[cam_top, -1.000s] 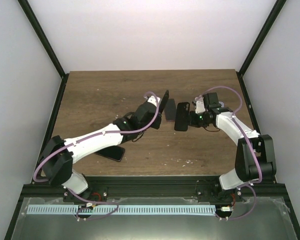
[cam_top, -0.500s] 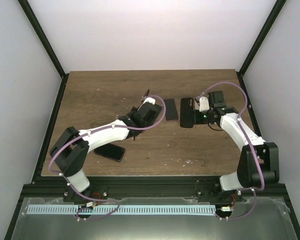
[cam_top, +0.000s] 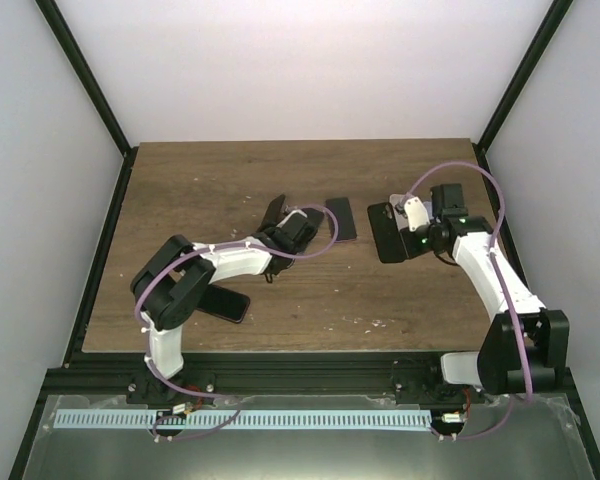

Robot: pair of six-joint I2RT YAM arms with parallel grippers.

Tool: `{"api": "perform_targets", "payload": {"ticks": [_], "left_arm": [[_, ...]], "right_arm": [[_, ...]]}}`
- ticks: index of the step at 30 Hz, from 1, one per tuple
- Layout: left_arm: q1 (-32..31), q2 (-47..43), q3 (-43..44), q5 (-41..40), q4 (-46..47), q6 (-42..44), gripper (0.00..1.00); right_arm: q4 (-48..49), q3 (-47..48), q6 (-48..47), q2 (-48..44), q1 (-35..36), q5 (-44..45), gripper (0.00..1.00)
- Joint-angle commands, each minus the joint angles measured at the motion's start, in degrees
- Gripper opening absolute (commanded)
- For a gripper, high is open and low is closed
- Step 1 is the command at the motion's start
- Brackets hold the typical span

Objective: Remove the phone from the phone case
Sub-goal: Place the phone at the center of the board.

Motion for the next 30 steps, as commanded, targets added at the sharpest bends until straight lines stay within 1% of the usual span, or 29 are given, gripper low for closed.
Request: {"api": "perform_targets", "payload": {"ticks": [1,5,13,15,20,22,26,28,30], "left_arm": [[0.1,1.5,1.3,-0.6,1.7,0.1,0.1],[0.2,2.5,1.4,1.0,1.3,-1.5,0.18],[0.1,3.1,1.0,2.7,0.8,-3.7,0.26],[0.2,2.8,1.0,3.9,0.5,-4.6,0.3],[0.1,0.2,1.0,6.7,-1.4,-7.9,0.35],[0.2,-1.9,0.6,8.2,-1.7,-9.5,0.41],[0.2,-6.0,1.3,13.1,-4.9,-13.9,0.58],[0.2,-8.1,1.6,16.6,-6.2,-16.2,0.64],[0.2,-9.9,1.4,20.0,-6.5,-18.4,0.67]], "right_arm": [[-4.0,0.1,-7.1,-1.3,-3.4,2.7,0.01],[-4.2,-1.2,-8.5,-1.0,-5.9,2.8,0.01],[-5.2,-2.2,-10.5,0.5,-8.0,2.6,0.01],[-5.6,-2.1,-11.4,1.1,-8.7,2.6,0.01],[-8.0,-0.5,-13.2,3.2,-11.1,1.0,0.01],[-9.1,0.3,-14.1,4.1,-12.4,0.2,0.01],[-12.4,1.6,-17.5,6.3,-16.6,-3.1,0.01],[-14.6,2.3,-20.0,7.6,-19.4,-4.6,0.01],[-16.9,3.0,-22.4,9.0,-22.6,-5.7,0.01]]}}
